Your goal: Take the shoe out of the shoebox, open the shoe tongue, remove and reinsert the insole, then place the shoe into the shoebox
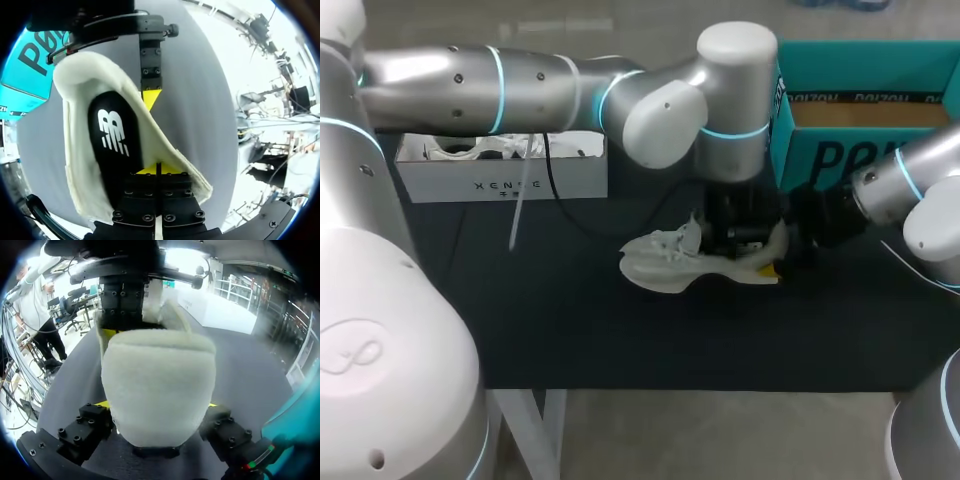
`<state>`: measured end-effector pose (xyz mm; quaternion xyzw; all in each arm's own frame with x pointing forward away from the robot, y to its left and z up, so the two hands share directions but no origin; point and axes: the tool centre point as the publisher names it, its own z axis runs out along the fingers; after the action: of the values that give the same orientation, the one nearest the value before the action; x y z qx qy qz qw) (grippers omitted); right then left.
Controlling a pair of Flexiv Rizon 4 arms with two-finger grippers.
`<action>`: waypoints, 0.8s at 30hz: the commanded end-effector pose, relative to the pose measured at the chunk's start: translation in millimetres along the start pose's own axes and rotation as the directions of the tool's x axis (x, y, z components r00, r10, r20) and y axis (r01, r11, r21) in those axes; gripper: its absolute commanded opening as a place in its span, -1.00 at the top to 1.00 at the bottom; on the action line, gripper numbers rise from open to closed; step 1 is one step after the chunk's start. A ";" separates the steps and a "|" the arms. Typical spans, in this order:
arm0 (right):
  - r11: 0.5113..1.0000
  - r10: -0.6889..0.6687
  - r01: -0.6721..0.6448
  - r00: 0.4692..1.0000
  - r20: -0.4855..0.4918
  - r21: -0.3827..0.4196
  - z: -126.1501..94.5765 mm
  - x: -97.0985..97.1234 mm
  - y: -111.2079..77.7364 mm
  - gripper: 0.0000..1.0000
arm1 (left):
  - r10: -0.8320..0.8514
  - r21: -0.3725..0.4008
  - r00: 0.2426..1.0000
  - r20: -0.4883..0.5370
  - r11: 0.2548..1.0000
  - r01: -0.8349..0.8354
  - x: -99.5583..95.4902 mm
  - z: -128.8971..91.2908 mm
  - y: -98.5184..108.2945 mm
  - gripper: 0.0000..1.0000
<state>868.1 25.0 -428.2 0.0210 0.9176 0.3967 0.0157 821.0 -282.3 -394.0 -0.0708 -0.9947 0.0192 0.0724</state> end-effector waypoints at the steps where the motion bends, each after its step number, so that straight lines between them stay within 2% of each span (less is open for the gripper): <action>1: 1.000 0.001 -0.001 1.000 0.002 0.002 0.5 -1.0 -1.0 1.00 | -0.001 -0.034 1.000 -0.001 0.999 0.001 -6.1 12.5 -1.7 1.00; 2: 1.000 0.001 -0.001 1.000 0.002 0.002 0.5 -1.0 -1.0 1.00 | -0.001 -0.046 1.000 0.006 0.999 0.001 -7.2 14.2 -2.1 1.00; 4: 1.000 0.001 -0.001 1.000 0.002 0.002 0.5 -1.0 -1.0 1.00 | 0.000 -0.050 1.000 0.015 0.999 0.000 -9.3 15.4 -2.5 0.35; 6: 1.000 0.001 -0.001 1.000 0.002 0.002 0.5 -1.0 -1.0 1.00 | 0.006 -0.062 0.999 0.041 0.998 -0.003 -11.0 14.2 -3.5 0.25; 8: 1.000 0.001 -0.001 1.000 0.002 0.002 0.5 -1.0 -1.0 1.00 | 0.011 -0.075 0.998 0.070 0.997 -0.006 -11.2 12.3 -5.0 0.25; 10: 1.000 0.001 -0.001 1.000 0.002 0.002 0.5 -1.0 -1.0 1.00 | 0.016 -0.090 0.995 0.096 0.996 -0.007 -11.4 11.4 -5.3 0.44; 12: 1.000 0.001 -0.001 1.000 0.002 0.002 0.5 -1.0 -1.0 1.00 | 0.020 -0.097 0.993 0.117 0.995 -0.009 -12.0 11.7 -5.6 0.53; 17: 1.000 0.001 -0.001 1.000 0.002 0.002 0.5 -1.0 -1.0 1.00 | 0.007 -0.107 0.983 0.185 0.994 0.013 -16.3 18.4 -2.2 0.50; 20: 1.000 0.001 -0.001 1.000 0.002 0.002 0.5 -1.0 -1.0 1.00 | 0.004 -0.082 0.976 0.217 0.997 0.014 -20.1 19.0 2.3 0.52; 24: 1.000 0.001 -0.001 1.000 0.002 0.002 0.5 -1.0 -1.0 1.00 | -0.002 -0.030 0.973 0.232 0.999 0.010 -27.0 20.4 9.7 0.29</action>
<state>868.0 23.8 -428.5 0.0211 0.9177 0.3965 0.0158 846.6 -288.0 -412.2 -0.0649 -0.9969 -0.0074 -0.0429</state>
